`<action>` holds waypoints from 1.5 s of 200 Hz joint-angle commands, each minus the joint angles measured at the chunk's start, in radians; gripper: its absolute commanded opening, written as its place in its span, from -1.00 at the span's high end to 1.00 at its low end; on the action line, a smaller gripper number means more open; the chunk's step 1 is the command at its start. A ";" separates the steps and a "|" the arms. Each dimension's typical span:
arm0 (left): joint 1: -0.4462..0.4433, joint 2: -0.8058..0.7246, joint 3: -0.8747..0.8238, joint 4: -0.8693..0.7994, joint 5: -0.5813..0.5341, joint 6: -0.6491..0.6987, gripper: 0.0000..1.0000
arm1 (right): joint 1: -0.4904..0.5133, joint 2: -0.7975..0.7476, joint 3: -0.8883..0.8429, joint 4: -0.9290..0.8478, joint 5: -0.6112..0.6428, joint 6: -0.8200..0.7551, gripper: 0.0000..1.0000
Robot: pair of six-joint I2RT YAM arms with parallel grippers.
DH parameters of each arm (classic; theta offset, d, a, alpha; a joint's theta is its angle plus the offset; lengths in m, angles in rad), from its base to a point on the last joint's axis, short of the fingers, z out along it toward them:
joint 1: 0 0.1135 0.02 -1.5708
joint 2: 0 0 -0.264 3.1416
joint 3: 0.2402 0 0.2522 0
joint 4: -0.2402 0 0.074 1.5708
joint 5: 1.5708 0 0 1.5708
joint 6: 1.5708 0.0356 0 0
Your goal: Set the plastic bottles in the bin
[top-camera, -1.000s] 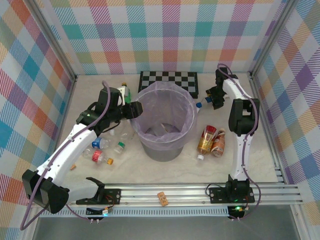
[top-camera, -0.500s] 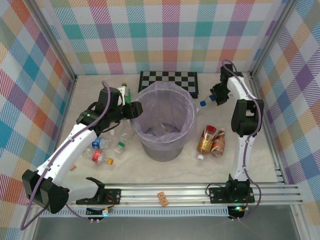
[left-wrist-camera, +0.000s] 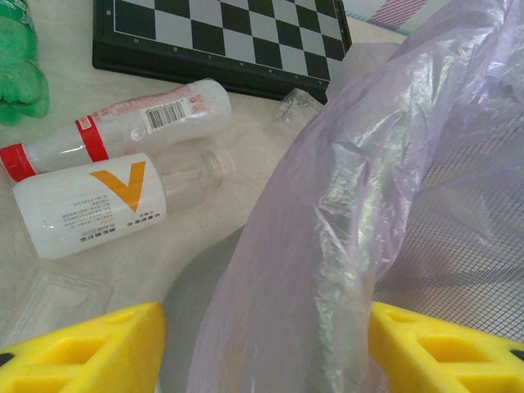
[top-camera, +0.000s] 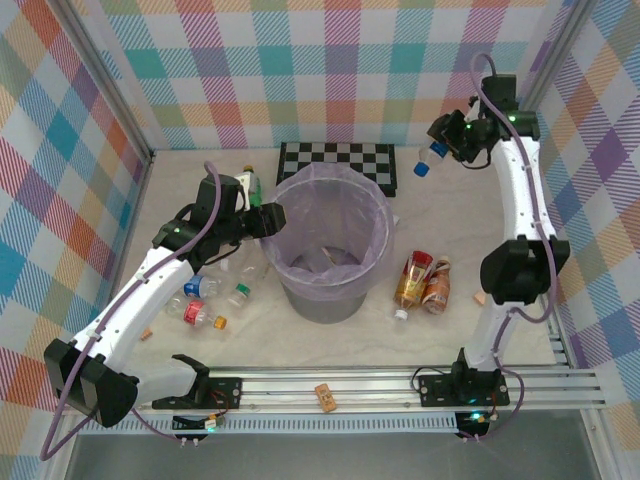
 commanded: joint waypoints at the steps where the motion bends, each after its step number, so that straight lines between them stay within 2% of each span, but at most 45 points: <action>1: -0.007 0.013 0.012 0.003 -0.012 -0.008 -0.25 | 0.025 -0.094 0.010 -0.065 -0.174 -0.196 0.27; 22: -0.007 0.013 0.015 0.001 -0.018 -0.007 -0.25 | 0.081 -0.155 0.059 -0.126 -0.199 -0.265 0.42; 38: -0.007 0.011 0.013 0.009 -0.021 -0.011 -0.25 | 0.162 -0.167 0.135 -0.198 -0.196 -0.318 0.45; 71: -0.007 0.008 0.013 0.013 -0.029 -0.016 -0.25 | 0.356 -0.090 0.376 -0.410 -0.143 -0.433 0.53; 85: -0.008 0.006 0.015 0.012 -0.032 -0.015 -0.25 | 0.418 -0.071 0.410 -0.453 -0.115 -0.457 0.56; 109: -0.007 0.008 0.016 0.008 -0.036 -0.015 -0.25 | 0.527 -0.044 0.412 -0.512 -0.004 -0.475 0.57; 145: -0.007 0.017 0.026 0.004 -0.032 -0.016 -0.25 | 0.642 0.030 0.413 -0.608 0.196 -0.494 0.58; 162: -0.008 0.018 0.029 0.005 -0.038 -0.015 -0.25 | 0.692 0.060 0.383 -0.630 0.252 -0.504 0.58; 194: -0.008 0.019 0.027 0.005 -0.043 -0.014 -0.25 | 0.737 0.099 0.305 -0.616 0.296 -0.522 0.59; 239: -0.007 0.022 0.029 0.003 -0.041 -0.013 -0.25 | 0.756 0.137 0.202 -0.563 0.296 -0.538 0.57; 300: -0.007 0.036 0.031 0.009 -0.039 -0.014 -0.25 | 0.758 0.104 -0.066 -0.361 0.286 -0.505 0.48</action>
